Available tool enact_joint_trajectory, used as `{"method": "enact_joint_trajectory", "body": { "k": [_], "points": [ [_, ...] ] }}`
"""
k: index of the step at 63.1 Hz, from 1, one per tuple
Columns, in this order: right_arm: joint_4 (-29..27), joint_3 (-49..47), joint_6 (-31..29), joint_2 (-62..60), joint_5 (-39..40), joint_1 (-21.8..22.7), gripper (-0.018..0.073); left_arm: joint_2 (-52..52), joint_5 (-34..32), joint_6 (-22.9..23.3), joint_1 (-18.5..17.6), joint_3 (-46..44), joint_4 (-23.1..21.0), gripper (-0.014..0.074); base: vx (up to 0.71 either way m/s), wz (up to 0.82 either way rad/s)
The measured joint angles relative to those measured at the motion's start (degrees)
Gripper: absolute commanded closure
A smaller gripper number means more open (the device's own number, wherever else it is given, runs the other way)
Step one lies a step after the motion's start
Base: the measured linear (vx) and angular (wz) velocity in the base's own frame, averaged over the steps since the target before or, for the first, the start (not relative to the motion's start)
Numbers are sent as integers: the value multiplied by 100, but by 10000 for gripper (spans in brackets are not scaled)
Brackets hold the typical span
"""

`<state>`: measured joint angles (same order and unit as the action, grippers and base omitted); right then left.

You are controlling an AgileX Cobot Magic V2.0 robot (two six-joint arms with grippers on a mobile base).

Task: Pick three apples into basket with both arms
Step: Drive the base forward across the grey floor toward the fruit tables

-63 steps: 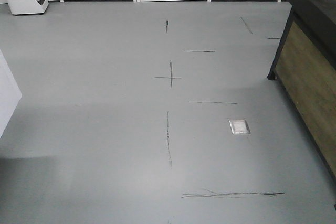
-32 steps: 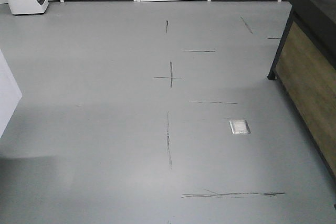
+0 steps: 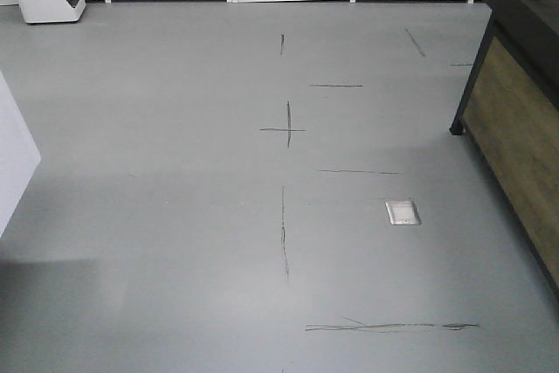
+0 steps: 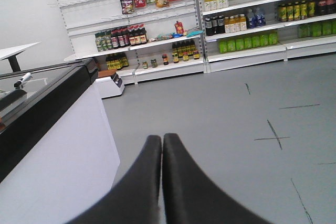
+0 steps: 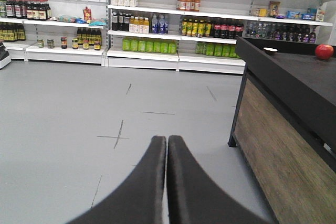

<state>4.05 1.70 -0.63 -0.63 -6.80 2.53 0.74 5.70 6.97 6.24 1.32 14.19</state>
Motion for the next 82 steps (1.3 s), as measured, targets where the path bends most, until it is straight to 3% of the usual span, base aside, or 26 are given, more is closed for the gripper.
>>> {"method": "enact_joint_trajectory", "body": {
  "k": [82],
  "points": [
    [0, 0, 0, 0, -5, 0, 563, 0, 0, 0, 0, 0, 0, 603, 8, 7]
  ]
}}
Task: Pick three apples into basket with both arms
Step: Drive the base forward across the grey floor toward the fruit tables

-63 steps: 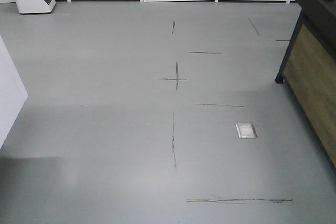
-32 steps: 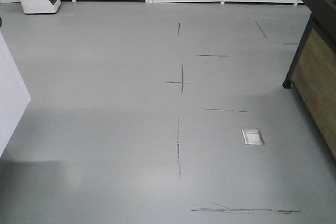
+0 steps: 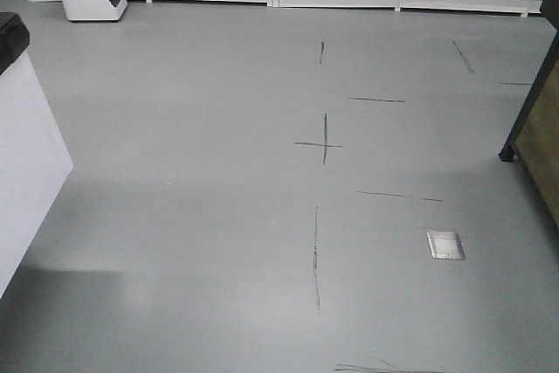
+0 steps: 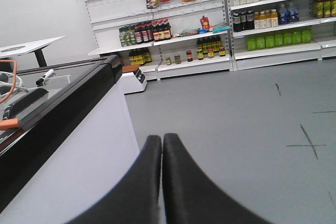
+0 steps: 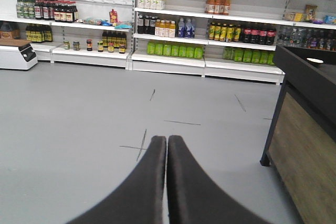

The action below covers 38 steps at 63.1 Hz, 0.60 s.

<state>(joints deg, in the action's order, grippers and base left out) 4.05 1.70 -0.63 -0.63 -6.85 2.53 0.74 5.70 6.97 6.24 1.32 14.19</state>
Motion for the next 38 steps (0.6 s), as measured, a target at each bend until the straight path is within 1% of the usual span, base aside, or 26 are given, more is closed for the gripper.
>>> {"method": "enact_joint_trajectory", "body": {
  "k": [17, 38],
  "points": [
    [0, 0, 0, 0, 0, 0, 563, 0, 0, 0, 0, 0, 0, 603, 12, 3],
    [0, 0, 0, 0, 0, 0, 563, 0, 0, 0, 0, 0, 0, 603, 15, -6]
  ]
}}
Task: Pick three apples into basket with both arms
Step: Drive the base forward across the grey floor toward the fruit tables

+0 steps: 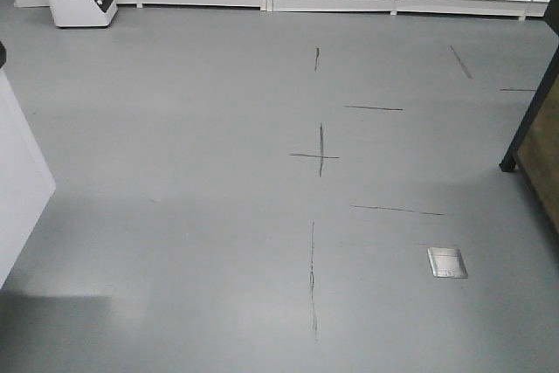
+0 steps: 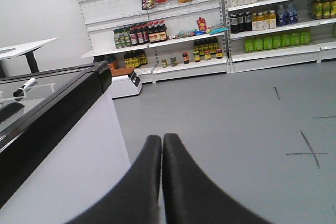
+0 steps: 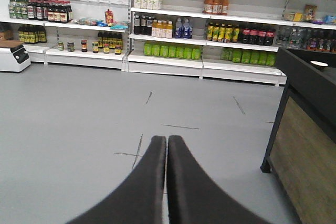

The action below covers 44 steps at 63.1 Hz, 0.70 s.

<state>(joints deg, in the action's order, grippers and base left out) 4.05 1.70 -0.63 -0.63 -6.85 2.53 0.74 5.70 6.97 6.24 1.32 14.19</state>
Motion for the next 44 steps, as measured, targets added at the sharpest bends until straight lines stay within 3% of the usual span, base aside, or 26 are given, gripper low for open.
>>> {"method": "enact_joint_trajectory", "body": {
  "k": [44],
  "points": [
    [0, 0, 0, 0, 0, 0, 563, 0, 0, 0, 0, 0, 0, 603, 17, -15]
  ]
}}
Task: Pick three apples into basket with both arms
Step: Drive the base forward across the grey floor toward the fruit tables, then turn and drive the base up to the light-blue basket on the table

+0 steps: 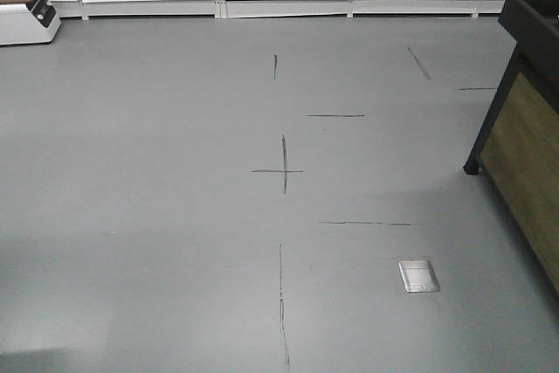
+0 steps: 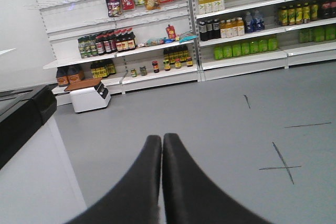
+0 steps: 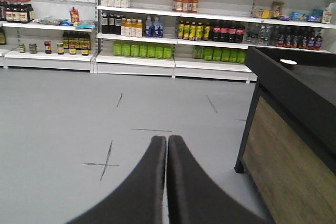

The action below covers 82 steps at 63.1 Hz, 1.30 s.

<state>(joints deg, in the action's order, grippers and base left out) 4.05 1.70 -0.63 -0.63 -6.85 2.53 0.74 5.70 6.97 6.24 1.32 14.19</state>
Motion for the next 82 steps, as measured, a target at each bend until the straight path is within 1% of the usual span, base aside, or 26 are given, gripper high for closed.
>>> {"method": "enact_joint_trajectory", "body": {
  "k": [48, 82],
  "points": [
    [0, 0, 0, 0, 0, 0, 563, 0, 0, 0, 0, 0, 0, 603, 19, -24],
    [0, 0, 0, 0, 0, 0, 563, 0, 0, 0, 0, 0, 0, 603, 15, -51]
  ]
}}
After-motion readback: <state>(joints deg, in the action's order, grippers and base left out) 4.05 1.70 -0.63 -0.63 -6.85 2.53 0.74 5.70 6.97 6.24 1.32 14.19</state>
